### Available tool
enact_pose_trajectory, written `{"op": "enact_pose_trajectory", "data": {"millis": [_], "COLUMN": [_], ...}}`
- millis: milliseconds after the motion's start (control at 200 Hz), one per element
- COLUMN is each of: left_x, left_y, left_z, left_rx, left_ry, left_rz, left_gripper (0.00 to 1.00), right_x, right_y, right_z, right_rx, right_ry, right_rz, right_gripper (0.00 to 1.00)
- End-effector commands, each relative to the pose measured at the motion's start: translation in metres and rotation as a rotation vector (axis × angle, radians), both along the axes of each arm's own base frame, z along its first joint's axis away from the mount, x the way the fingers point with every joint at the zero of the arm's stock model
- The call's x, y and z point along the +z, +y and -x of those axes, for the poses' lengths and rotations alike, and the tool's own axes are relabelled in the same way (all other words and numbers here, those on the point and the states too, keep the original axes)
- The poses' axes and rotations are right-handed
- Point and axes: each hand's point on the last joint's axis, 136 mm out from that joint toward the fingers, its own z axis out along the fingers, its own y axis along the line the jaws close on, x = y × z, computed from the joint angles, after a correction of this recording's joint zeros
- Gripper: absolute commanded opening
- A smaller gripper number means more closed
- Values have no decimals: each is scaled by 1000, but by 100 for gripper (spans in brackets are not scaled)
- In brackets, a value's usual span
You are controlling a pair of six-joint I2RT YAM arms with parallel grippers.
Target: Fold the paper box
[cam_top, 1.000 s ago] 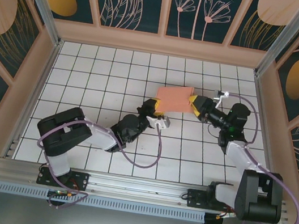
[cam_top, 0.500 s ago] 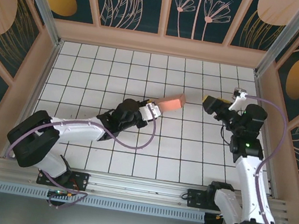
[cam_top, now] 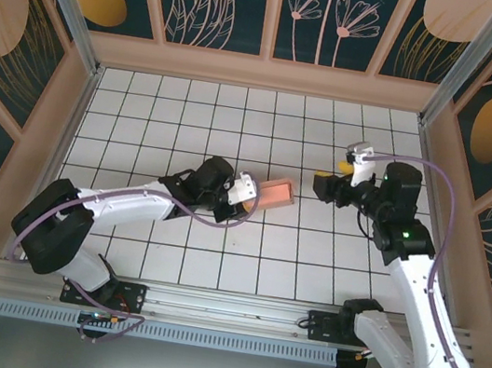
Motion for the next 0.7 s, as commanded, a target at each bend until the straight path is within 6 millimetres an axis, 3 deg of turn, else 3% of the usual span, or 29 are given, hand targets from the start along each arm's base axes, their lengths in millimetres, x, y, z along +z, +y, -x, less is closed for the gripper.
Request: {"op": "enact_pose_trajectory", "data": {"millis": [0, 95, 180, 385, 495, 691], "left_x": [-8, -16, -22, -29, -31, -30], "left_y": [0, 7, 11, 11, 10, 7], "left_z": [9, 4, 1, -3, -3, -4], "left_rx": [-15, 14, 26, 41, 33, 25], "left_ry": [116, 111, 106, 115, 116, 115], "left_rz": [-42, -93, -126, -143, -146, -144], "left_gripper": [11, 11, 12, 12, 11, 11], "right_x": [-11, -29, -43, -74, -80, -88], "right_y": [21, 36, 44, 48, 50, 51], "right_z": [10, 7, 2, -7, -10, -19], "right_rx": [124, 147, 156, 159, 162, 155], "right_ry": [10, 60, 92, 166, 179, 193], "right_rz": [118, 175, 228, 320, 328, 349], "right_gripper": [66, 49, 40, 38, 37, 25]}}
